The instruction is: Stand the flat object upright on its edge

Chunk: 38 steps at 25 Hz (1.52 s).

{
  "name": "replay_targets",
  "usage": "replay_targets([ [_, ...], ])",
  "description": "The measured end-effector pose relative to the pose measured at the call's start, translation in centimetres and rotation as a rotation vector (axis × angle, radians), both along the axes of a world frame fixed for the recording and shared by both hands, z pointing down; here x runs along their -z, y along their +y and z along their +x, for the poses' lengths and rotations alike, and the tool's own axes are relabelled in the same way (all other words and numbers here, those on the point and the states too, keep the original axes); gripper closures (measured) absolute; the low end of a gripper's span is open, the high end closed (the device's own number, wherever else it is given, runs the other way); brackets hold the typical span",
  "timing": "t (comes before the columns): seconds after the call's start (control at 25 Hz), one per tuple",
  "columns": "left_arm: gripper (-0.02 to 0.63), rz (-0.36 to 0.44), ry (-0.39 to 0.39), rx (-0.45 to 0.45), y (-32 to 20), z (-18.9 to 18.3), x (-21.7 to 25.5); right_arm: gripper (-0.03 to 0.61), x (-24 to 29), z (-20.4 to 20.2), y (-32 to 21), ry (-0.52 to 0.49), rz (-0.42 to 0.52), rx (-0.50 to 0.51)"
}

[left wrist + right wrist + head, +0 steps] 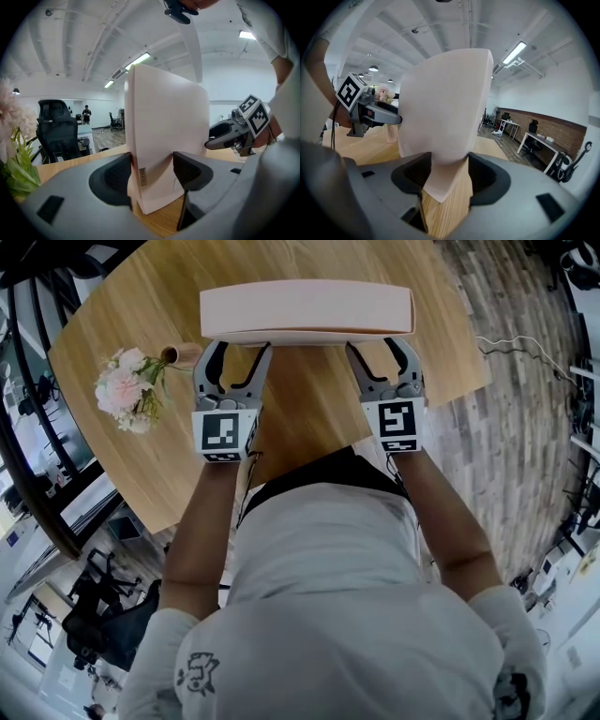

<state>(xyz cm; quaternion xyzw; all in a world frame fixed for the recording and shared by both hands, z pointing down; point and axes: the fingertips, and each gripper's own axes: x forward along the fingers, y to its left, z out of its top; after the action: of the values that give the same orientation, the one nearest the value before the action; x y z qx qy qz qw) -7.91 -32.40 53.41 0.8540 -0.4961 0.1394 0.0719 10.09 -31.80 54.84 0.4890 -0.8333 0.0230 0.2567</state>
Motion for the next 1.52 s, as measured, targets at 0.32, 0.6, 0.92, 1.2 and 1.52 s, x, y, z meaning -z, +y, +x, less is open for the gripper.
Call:
replay_targets([
  [0.32,0.328,0.018,-0.010,0.007,0.1,-0.3,-0.4,0.316,-0.2,0.0,-0.1,0.007,0.013,0.002],
  [0.6,0.328,0.012,-0.005,0.010,0.3,-0.6,-0.5,0.302,-0.2,0.0,0.1,0.013,0.009,0.006],
  [0.92,0.328,0.021,0.009,0.011,1.2,-1.3,0.7,0.291,0.7,0.5,0.8,-0.010,0.005,-0.018],
  [1.2,0.328,-0.027,0.038,-0.004,3.2,-2.3,0.8,0.301,1.5,0.9,2.9,-0.043,-0.020,-0.018],
  [1.52,0.328,-0.021,0.056,-0.040,7.3,-3.1,3.7,0.341,4.8,0.1,7.0,-0.078,0.014,-0.005],
])
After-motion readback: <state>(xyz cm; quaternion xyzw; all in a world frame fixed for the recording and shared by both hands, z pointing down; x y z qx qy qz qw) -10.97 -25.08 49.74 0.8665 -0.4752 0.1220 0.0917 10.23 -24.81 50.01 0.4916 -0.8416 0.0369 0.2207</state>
